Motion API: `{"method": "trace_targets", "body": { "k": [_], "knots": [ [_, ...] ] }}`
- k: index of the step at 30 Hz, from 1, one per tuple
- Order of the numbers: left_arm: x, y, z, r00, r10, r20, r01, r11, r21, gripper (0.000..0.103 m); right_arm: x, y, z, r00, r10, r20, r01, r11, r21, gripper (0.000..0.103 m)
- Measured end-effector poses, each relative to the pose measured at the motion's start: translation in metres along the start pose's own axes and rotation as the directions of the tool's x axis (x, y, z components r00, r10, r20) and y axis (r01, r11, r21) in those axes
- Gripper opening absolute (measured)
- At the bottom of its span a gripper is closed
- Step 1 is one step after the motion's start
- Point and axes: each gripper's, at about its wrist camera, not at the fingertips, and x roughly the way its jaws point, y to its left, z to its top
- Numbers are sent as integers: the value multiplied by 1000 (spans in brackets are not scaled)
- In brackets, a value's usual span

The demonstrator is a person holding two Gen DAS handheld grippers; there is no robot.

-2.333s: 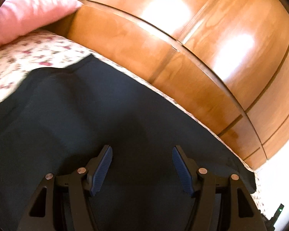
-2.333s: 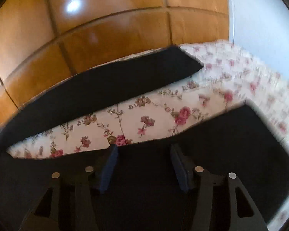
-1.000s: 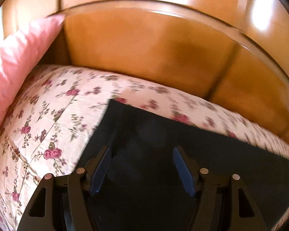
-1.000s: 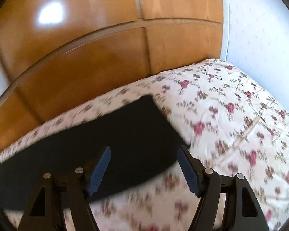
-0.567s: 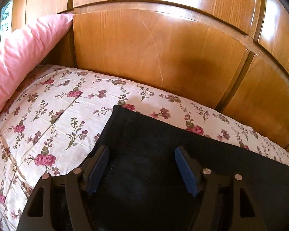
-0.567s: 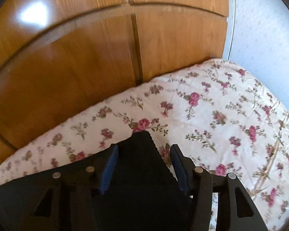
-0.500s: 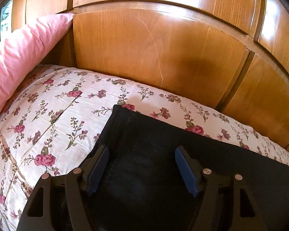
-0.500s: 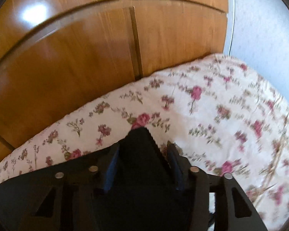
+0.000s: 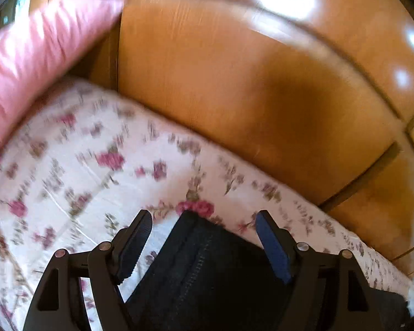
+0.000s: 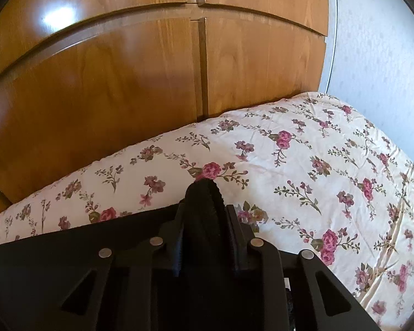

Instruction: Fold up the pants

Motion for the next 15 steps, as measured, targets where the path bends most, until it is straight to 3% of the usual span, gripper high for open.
{"method": "trace_targets", "body": {
  "k": [3, 6, 7, 8, 11, 13, 15],
  "knots": [
    [5, -9, -1, 999, 25, 37, -28, 997, 75, 82, 3, 1, 1, 1000, -8, -2, 8, 1000, -10, 26],
    [13, -28, -11, 990, 127, 65, -137, 975, 177, 77, 6, 3, 1, 1000, -17, 0, 17, 1000, -19, 26],
    [13, -35, -15, 987, 137, 88, -153, 966, 208, 66, 6, 4, 1, 1000, -20, 1, 20, 1000, -23, 26],
    [12, -41, -17, 988, 123, 93, -142, 963, 229, 46, 7, 4, 1, 1000, -24, 1, 24, 999, -27, 26],
    [9, -51, -20, 991, 110, 75, -126, 957, 263, 24, 10, 8, 2, 999, -38, -7, 38, 998, -48, 26],
    [4, -52, -20, 996, 82, 46, -91, 964, 249, 15, 10, 11, 5, 998, -55, -17, 54, 996, -73, 26],
    [-9, -47, -21, 999, 30, 30, -36, 980, 198, 14, 9, 17, 7, 996, -82, -30, 78, 991, -108, 25]
  ]
}}
